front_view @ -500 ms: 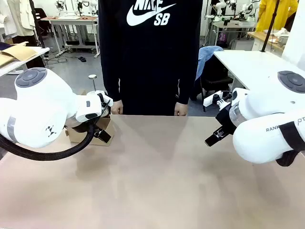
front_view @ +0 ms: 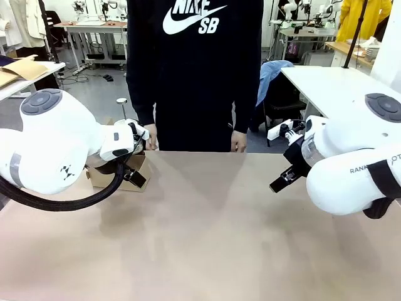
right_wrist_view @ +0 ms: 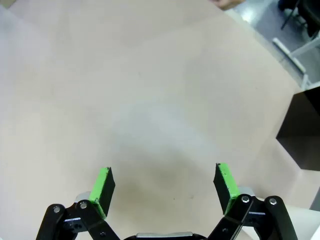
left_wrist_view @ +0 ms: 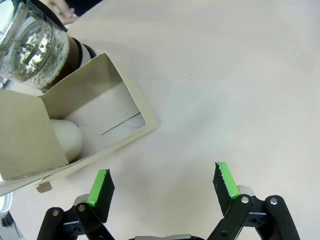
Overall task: Pour a drink into a cup and package it in a carrier.
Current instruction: Pick up the 600 ml Paper Cup and place it in the middle top area of the table.
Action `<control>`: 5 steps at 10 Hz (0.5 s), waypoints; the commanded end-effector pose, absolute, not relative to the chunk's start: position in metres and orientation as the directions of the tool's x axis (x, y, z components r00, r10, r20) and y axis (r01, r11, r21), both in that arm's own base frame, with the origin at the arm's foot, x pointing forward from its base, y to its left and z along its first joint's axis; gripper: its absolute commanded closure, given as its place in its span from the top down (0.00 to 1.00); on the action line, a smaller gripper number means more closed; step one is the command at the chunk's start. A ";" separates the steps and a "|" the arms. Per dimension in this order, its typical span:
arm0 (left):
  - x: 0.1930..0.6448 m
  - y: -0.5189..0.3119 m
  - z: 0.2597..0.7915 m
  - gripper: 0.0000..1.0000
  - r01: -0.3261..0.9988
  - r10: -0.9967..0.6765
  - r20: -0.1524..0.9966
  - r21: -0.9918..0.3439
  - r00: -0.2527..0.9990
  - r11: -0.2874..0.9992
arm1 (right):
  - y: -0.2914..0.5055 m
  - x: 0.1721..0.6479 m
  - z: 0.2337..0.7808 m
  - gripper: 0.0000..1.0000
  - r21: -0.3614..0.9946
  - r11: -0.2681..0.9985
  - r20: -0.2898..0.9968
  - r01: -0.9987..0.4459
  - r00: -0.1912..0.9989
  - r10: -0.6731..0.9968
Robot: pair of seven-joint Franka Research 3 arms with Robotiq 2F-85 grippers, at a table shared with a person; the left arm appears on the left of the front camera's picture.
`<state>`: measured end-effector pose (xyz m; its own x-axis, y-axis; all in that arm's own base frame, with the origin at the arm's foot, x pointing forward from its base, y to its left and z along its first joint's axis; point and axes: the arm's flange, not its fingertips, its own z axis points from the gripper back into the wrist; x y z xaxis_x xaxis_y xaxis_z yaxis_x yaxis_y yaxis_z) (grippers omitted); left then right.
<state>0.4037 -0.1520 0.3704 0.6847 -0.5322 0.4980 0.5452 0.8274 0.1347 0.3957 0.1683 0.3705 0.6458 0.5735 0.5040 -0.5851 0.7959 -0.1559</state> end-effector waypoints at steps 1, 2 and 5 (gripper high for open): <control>0.404 -0.152 0.370 1.00 0.545 -0.532 0.498 0.135 0.685 0.827 | 0.168 0.396 0.371 1.00 -0.155 0.796 0.505 -0.585 0.646 0.573; 0.404 -0.152 0.370 1.00 0.545 -0.532 0.498 0.135 0.685 0.827 | 0.168 0.396 0.371 1.00 -0.155 0.796 0.505 -0.585 0.646 0.573; 0.404 -0.152 0.370 1.00 0.545 -0.532 0.498 0.135 0.685 0.827 | 0.168 0.396 0.371 1.00 -0.156 0.796 0.504 -0.585 0.646 0.574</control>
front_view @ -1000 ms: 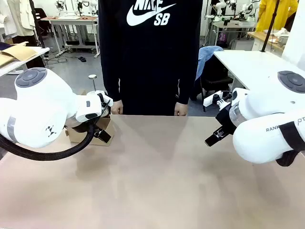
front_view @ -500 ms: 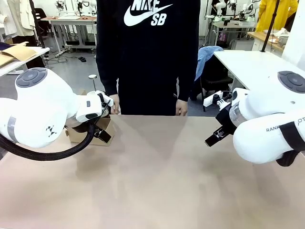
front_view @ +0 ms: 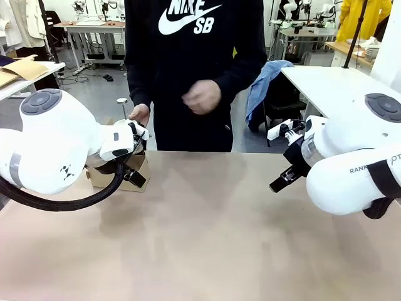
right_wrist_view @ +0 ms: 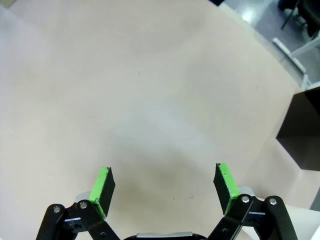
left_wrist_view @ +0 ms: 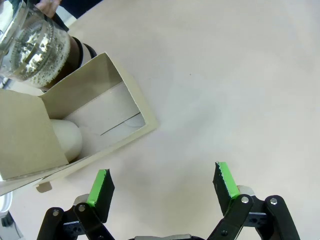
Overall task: Pour a drink into a cup and package it in a carrier.
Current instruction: Pick up the 600 ml Paper Cup and place it in the middle top area of the table.
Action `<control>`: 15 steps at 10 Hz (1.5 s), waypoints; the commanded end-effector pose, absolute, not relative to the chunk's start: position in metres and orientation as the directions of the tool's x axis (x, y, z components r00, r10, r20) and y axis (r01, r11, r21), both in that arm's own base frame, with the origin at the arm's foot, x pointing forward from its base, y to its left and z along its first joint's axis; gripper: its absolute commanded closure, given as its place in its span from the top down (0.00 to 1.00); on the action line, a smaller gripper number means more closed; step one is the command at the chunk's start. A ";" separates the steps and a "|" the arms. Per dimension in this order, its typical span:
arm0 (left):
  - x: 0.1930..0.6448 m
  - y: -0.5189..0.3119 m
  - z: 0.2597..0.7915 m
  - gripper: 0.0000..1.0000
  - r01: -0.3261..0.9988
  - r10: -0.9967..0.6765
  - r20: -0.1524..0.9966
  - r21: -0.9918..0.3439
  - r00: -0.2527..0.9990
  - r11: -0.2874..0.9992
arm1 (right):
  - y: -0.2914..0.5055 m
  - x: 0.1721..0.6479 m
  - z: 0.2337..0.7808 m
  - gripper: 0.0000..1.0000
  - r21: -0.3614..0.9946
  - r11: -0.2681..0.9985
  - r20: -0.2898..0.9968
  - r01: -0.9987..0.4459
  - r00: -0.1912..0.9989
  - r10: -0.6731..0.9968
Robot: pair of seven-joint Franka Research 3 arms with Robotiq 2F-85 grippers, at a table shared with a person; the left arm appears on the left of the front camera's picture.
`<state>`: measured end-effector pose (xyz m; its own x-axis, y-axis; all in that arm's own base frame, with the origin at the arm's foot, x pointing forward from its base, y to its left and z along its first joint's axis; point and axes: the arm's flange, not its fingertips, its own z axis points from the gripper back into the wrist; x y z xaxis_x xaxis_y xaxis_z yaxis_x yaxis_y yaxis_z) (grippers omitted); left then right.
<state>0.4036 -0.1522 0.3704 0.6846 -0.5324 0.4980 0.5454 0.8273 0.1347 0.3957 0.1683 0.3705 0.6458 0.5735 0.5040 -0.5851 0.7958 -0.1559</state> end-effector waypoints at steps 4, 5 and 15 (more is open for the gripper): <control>0.404 -0.152 0.370 1.00 0.545 -0.532 0.498 0.135 0.685 0.827 | 0.147 0.440 0.548 1.00 -0.167 0.773 0.594 -0.612 0.564 0.575; 0.404 -0.152 0.370 1.00 0.545 -0.532 0.498 0.135 0.685 0.827 | 0.122 0.445 0.590 1.00 -0.142 0.752 0.621 -0.644 0.534 0.574; 0.404 -0.152 0.370 1.00 0.545 -0.532 0.498 0.135 0.685 0.827 | -0.174 0.434 0.542 1.00 0.018 0.355 0.893 -0.935 0.174 0.415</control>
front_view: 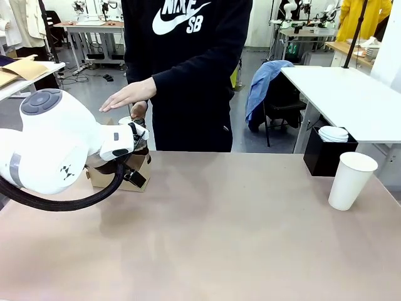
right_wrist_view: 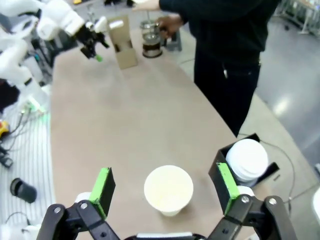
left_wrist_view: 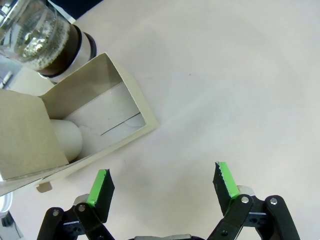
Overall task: Pour a drink into a cup and package it in a carrier.
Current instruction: Pick up the 600 ml Paper Cup and place it in the middle top area of the table.
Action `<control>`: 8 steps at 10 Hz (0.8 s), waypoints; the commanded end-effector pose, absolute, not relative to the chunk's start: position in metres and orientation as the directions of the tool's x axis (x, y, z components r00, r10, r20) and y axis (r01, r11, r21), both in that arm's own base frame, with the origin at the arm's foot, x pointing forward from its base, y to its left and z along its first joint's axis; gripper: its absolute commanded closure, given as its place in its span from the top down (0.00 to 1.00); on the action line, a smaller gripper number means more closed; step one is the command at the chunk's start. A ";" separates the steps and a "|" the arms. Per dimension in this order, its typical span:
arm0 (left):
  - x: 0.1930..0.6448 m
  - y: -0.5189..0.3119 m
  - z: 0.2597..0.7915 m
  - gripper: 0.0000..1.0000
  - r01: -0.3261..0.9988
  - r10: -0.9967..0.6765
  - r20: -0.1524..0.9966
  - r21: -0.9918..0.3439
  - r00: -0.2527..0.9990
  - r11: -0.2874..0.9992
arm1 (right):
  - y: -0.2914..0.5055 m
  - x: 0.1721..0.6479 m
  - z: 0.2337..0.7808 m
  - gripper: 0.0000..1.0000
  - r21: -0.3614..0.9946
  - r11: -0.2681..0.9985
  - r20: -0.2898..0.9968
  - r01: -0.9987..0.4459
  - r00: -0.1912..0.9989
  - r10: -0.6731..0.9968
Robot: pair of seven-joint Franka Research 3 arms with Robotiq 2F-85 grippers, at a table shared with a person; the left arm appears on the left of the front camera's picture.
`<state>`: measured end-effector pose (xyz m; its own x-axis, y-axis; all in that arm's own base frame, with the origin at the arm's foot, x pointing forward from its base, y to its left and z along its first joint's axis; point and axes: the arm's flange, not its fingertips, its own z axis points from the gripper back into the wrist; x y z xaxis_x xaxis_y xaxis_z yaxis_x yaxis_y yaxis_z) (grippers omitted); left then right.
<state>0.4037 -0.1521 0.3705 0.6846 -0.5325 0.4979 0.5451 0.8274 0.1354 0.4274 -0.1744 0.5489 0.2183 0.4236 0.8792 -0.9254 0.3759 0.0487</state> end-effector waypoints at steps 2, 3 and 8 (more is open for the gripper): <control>0.404 -0.152 0.370 1.00 0.545 -0.532 0.498 0.135 0.685 0.827 | -0.190 0.428 0.502 1.00 0.047 0.372 0.920 -0.927 0.185 0.346; 0.404 -0.152 0.370 1.00 0.545 -0.532 0.498 0.135 0.685 0.827 | -0.197 0.425 0.482 1.00 0.059 0.381 0.937 -0.923 0.182 0.297; 0.404 -0.152 0.370 1.00 0.545 -0.532 0.498 0.135 0.685 0.827 | -0.197 0.426 0.492 1.00 0.067 0.388 0.915 -0.919 0.212 0.344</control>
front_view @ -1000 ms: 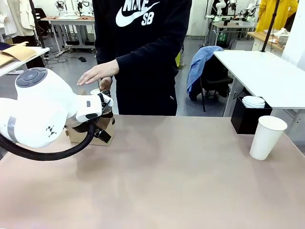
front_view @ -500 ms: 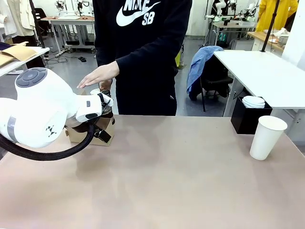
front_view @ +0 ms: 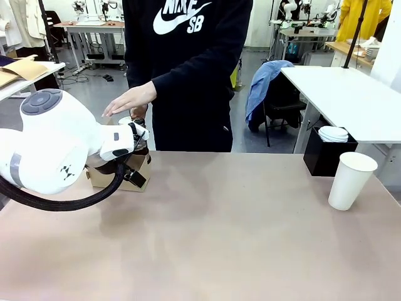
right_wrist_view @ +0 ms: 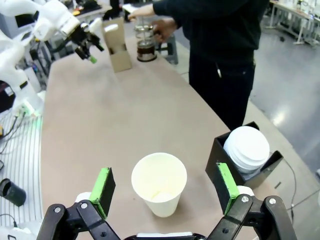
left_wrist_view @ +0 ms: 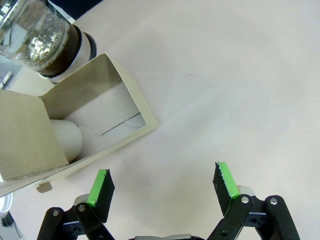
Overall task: Pour a drink into a cup and package it in a carrier.
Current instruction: Pick up the 600 ml Paper Cup and place it in the middle top area of the table.
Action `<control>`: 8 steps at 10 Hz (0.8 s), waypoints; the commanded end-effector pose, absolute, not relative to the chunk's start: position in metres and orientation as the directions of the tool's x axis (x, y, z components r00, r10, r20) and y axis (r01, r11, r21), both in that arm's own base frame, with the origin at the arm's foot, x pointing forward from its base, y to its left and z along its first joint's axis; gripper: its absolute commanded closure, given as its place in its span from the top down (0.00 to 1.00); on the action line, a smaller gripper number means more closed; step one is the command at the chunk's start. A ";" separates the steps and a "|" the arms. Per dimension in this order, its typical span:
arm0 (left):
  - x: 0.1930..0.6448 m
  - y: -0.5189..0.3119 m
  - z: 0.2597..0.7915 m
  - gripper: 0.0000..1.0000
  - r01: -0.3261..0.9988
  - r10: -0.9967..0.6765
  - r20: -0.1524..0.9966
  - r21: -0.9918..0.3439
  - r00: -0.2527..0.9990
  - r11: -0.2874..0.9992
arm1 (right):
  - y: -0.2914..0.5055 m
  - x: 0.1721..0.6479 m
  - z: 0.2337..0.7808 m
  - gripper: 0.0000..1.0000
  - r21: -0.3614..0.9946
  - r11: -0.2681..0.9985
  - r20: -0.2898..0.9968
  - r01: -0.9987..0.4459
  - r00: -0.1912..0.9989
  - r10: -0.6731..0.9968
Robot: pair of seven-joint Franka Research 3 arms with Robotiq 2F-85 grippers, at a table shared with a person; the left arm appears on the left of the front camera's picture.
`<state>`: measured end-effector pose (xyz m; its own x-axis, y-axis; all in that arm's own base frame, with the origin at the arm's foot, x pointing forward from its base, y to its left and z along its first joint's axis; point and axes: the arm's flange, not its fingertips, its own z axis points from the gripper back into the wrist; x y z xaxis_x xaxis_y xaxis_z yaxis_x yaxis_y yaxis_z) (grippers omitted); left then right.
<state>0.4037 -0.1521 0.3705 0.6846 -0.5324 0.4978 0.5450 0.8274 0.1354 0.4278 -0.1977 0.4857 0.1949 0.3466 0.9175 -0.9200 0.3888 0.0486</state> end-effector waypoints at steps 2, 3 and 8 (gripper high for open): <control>0.404 -0.152 0.370 1.00 0.545 -0.532 0.498 0.135 0.685 0.827 | -0.198 0.428 0.486 1.00 0.049 0.389 0.918 -0.920 0.195 0.347; 0.404 -0.152 0.370 1.00 0.545 -0.532 0.498 0.135 0.685 0.827 | -0.212 0.423 0.457 1.00 0.076 0.370 0.952 -0.926 0.178 0.249; 0.404 -0.152 0.370 1.00 0.545 -0.532 0.498 0.135 0.685 0.827 | -0.249 0.397 0.348 1.00 0.018 0.395 0.996 -0.919 0.053 0.077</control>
<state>0.4038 -0.1520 0.3705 0.6847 -0.5322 0.4979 0.5447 0.8276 0.1355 0.3890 -0.2473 0.3566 0.1127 0.0984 0.9887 -0.9165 0.3947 0.0652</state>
